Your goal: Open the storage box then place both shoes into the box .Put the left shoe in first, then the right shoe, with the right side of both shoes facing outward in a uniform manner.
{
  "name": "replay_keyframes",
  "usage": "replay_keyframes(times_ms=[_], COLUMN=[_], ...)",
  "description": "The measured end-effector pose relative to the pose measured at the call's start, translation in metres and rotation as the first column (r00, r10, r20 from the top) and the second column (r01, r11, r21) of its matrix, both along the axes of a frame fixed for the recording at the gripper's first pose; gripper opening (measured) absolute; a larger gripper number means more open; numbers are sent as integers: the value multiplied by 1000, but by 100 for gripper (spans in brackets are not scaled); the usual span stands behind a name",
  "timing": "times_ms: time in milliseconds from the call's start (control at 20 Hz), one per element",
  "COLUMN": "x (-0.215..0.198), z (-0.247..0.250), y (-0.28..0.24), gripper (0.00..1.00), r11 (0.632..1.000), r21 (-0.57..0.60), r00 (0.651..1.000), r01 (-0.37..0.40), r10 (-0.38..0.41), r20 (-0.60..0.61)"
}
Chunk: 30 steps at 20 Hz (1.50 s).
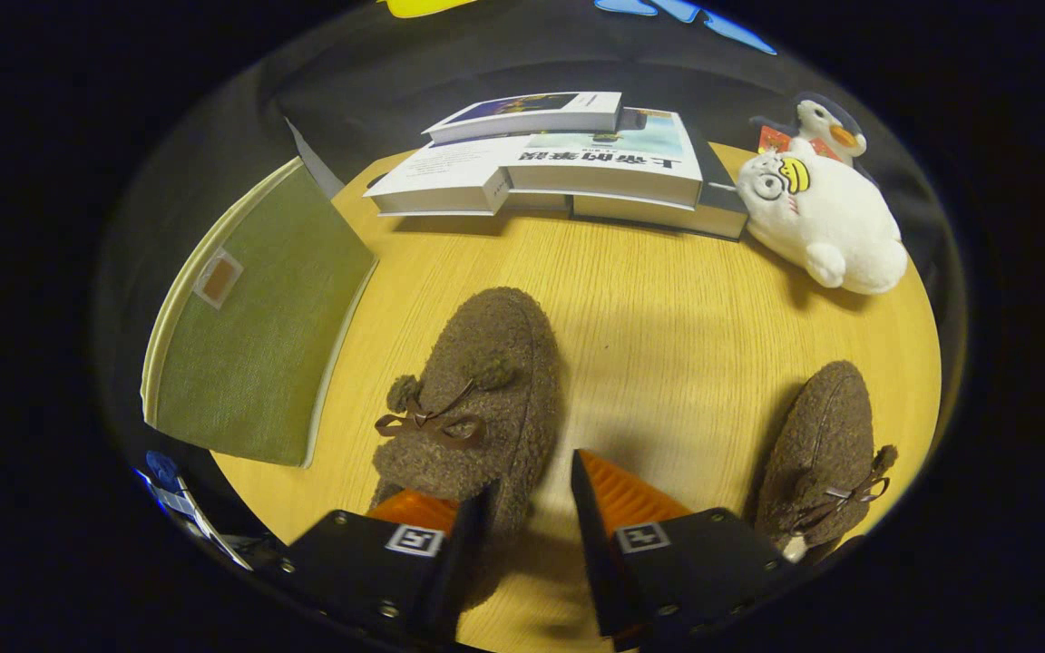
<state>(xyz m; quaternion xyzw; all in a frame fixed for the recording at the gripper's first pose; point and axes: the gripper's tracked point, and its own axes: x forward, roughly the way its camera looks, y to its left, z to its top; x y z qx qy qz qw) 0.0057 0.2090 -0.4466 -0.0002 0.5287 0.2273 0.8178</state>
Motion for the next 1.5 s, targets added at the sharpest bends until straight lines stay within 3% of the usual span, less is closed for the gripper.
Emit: replay_keyframes(times_ms=[50,100,150,500,900,1150,1500], x=[0,2,2,0,17,26,29], z=[2,4,4,38,121,176,226], y=[-1,-4,-3,-7,3,31,110], gripper=[30,20,3,2,2,2,2], r11=[1000,1000,1000,1000,997,995,983], r21=[-7,-19,-18,-12,66,103,148], r00=[1000,1000,1000,999,993,988,983], r01=[9,19,20,24,50,9,-108], r10=[-9,-19,-19,-23,-56,-25,83], r20=[1,10,13,33,99,155,165])
